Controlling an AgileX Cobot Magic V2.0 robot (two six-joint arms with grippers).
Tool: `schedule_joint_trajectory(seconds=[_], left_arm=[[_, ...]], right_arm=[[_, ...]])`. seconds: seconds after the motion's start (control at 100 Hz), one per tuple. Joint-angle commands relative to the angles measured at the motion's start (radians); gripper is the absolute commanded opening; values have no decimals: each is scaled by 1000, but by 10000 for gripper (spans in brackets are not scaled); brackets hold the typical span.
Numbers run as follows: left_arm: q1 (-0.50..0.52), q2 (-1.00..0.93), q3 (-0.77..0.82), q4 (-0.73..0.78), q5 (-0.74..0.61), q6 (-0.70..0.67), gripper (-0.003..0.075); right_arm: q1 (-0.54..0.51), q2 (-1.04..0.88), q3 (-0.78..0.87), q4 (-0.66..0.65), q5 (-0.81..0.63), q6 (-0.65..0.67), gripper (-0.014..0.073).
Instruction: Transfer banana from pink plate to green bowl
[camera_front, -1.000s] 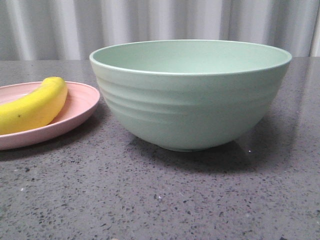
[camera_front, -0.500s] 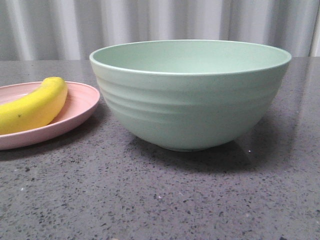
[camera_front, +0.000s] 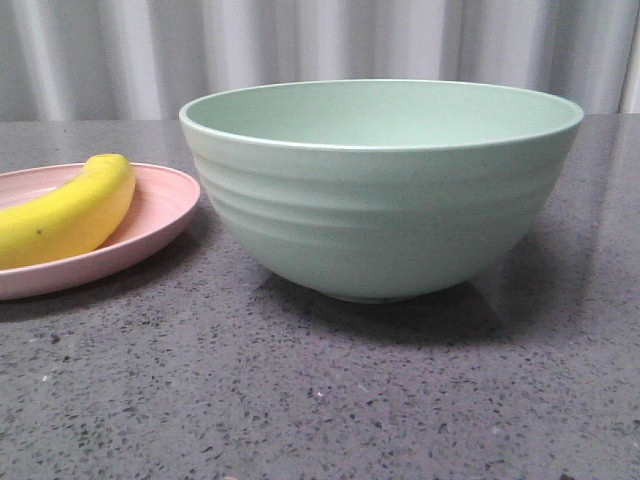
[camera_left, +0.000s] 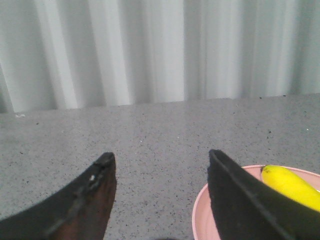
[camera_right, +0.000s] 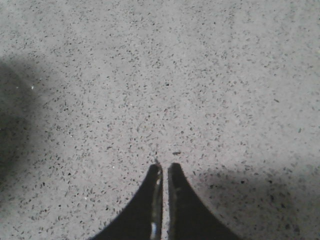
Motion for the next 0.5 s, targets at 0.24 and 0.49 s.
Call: schedule_joint_trajectory(seconds=[0.24, 0.49], left_arm=[[-117, 213, -241, -40, 216, -9, 385], [-250, 384, -355, -78, 335, -8, 390]], right_arm=[[-7, 10, -36, 5, -57, -7, -64], [-7, 10, -36, 5, -57, -7, -64]])
